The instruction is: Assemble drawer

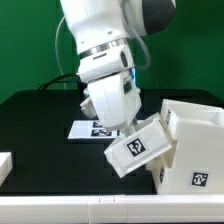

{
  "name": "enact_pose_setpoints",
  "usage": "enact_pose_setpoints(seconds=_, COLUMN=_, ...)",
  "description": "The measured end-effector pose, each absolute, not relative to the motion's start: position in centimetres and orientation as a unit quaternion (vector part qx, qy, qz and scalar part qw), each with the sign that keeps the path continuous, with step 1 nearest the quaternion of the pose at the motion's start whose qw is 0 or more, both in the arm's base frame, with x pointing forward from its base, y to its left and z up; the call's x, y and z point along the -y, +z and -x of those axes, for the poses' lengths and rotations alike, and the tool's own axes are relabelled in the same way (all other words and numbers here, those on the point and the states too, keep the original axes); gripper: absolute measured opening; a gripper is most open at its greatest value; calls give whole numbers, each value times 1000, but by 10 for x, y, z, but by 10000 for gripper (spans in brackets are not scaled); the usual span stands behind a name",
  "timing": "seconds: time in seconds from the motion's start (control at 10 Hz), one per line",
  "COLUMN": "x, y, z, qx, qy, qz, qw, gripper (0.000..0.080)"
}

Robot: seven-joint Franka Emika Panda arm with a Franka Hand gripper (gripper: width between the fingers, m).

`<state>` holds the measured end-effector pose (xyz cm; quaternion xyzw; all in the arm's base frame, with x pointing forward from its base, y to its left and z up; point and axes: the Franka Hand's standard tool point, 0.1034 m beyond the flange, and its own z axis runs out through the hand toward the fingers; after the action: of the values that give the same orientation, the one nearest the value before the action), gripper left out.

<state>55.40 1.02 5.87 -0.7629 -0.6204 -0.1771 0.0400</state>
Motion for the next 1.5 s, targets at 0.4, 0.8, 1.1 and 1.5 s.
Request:
enact_pose_setpoints(seconds=0.4, x=-5, y=49, z=-547, qx=609, qy=-179, qz=772, qw=41, gripper=38)
enact_pose_setpoints(seconds=0.8, x=39, y=22, z=-525, qx=590, qy=-163, qz=790, qw=38, gripper=38)
enact_pose_setpoints(seconds=1.1, x=51, y=21, z=-529, qx=582, qy=-169, qz=795, qw=34, gripper=38)
enact_pose_setpoints(seconds=1.5, x=52, y=20, z=-528, qx=581, qy=-168, qz=795, qw=35, gripper=426)
